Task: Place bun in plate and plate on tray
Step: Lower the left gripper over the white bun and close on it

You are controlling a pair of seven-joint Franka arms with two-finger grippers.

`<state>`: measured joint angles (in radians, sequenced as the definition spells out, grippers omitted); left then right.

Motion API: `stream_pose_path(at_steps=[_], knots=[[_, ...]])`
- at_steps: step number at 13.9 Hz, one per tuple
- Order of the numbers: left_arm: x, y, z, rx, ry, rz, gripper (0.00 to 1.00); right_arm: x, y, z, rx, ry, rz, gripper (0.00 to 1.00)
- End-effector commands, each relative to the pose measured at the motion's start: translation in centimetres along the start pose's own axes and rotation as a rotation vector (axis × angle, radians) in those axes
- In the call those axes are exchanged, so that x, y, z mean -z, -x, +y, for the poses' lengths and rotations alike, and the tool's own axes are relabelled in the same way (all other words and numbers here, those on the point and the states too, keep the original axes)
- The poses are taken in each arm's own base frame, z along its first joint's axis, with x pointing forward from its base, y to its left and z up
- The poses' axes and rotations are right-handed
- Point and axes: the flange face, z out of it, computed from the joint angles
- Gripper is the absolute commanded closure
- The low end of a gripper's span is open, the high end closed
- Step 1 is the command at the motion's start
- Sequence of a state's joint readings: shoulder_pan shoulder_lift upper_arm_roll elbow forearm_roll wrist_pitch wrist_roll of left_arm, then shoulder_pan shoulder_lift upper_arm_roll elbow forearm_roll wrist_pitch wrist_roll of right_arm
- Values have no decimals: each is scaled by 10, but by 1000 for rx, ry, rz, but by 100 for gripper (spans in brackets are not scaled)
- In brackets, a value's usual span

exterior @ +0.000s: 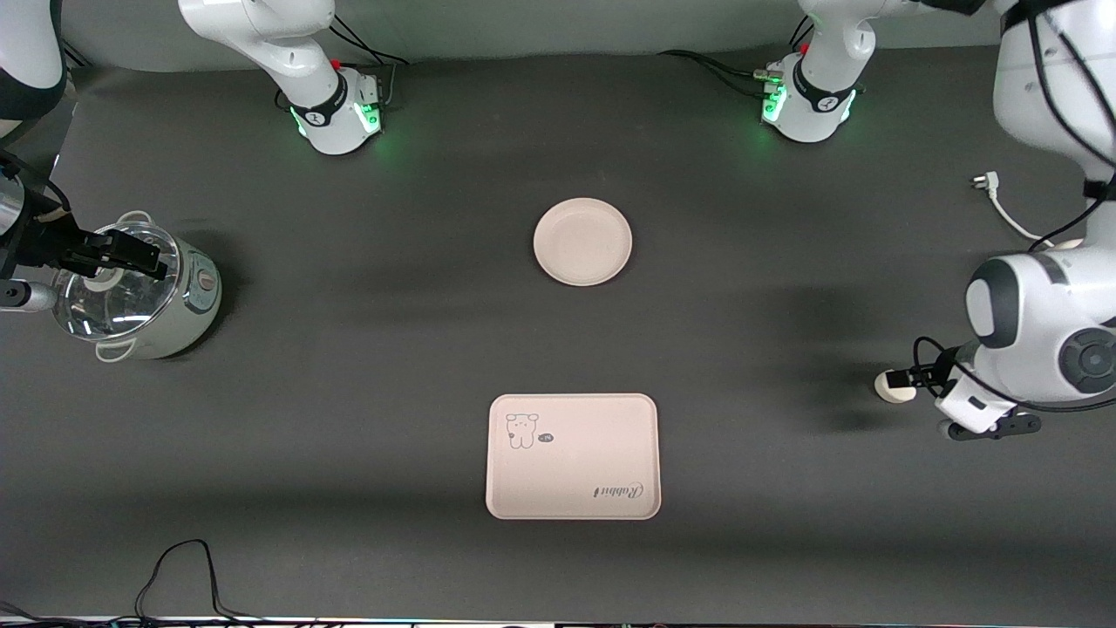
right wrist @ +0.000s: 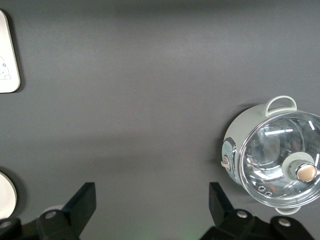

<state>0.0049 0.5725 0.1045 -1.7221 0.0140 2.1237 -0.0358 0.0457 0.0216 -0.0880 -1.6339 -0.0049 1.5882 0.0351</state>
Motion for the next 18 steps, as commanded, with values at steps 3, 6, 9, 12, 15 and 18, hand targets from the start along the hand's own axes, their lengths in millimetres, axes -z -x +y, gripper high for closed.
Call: stream_pose_path(at_steps=[3, 6, 9, 12, 15, 18], knots=[[-37, -13, -2, 21, 40, 30, 0, 3, 2, 2, 15, 8, 11, 0], [-52, -14, -3, 28, 44, 15, 0, 3, 2, 2, 15, 8, 11, 0], [-56, -14, -1, 41, 62, 8, 0, 4, 2, 2, 15, 8, 12, 0], [-62, -11, -4, 64, 84, -5, 45, 4, 2, 2, 15, 8, 12, 0], [-61, -10, -5, 65, 85, -16, 72, 4, 2, 2, 15, 7, 14, 0], [-37, -4, -6, 60, 90, -37, 72, 4, 2, 2, 15, 7, 14, 0]])
